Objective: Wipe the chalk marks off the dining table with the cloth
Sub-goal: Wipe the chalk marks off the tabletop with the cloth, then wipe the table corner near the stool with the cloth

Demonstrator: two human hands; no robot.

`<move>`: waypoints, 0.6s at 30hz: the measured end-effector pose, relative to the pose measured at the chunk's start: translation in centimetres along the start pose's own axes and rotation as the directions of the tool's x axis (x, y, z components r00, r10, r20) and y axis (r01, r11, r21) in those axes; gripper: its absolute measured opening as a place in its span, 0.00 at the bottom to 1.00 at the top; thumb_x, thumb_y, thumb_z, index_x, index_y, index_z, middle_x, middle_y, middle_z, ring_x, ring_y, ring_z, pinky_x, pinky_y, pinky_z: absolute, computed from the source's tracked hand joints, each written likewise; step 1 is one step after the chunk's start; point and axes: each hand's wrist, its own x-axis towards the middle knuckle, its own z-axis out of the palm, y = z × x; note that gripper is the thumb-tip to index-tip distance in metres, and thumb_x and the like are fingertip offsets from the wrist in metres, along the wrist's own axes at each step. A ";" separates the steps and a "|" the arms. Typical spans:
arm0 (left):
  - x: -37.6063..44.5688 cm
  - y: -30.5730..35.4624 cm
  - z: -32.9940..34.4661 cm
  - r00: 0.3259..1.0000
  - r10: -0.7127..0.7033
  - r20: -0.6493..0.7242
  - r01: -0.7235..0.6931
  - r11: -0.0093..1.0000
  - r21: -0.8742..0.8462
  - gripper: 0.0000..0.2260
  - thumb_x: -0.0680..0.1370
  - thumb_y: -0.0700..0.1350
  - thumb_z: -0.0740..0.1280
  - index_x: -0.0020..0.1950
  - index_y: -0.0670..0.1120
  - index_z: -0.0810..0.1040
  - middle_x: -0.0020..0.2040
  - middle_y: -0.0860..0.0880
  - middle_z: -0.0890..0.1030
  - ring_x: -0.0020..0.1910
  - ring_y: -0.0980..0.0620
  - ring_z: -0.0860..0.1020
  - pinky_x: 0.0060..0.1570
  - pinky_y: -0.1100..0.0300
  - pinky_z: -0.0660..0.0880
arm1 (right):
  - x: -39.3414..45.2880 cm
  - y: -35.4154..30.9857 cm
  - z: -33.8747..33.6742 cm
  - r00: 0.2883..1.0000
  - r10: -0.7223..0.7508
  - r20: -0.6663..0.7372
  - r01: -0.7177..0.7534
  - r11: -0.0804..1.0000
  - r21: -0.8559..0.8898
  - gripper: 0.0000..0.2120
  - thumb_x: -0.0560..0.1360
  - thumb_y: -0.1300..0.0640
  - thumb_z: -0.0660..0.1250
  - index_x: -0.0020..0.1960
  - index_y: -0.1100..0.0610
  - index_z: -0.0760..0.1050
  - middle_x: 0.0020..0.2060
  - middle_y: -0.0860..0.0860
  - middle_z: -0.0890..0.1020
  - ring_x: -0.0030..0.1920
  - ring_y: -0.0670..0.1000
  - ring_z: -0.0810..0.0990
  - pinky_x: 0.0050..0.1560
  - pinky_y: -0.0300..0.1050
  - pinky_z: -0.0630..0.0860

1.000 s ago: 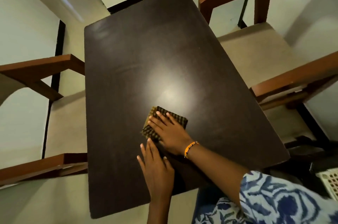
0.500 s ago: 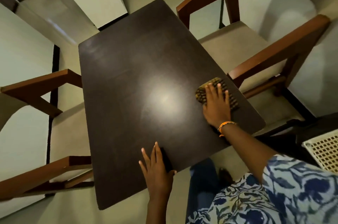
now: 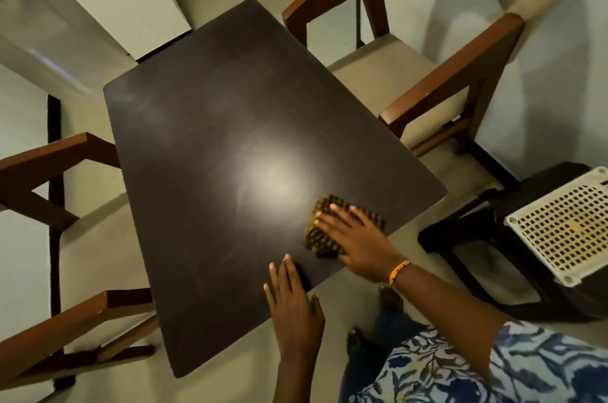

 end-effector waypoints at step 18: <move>0.1 1.5 -0.7 0.944 0.330 -0.011 -0.328 0.934 -0.144 0.19 0.76 0.43 0.63 0.67 0.49 0.70 0.69 0.51 0.70 0.77 0.47 0.46 0.72 0.50 0.36 | -6.8 8.2 -4.1 0.720 0.691 -0.067 -0.636 0.694 0.337 0.30 0.77 0.58 0.60 0.76 0.53 0.52 0.77 0.49 0.51 0.77 0.55 0.42 0.70 0.67 0.57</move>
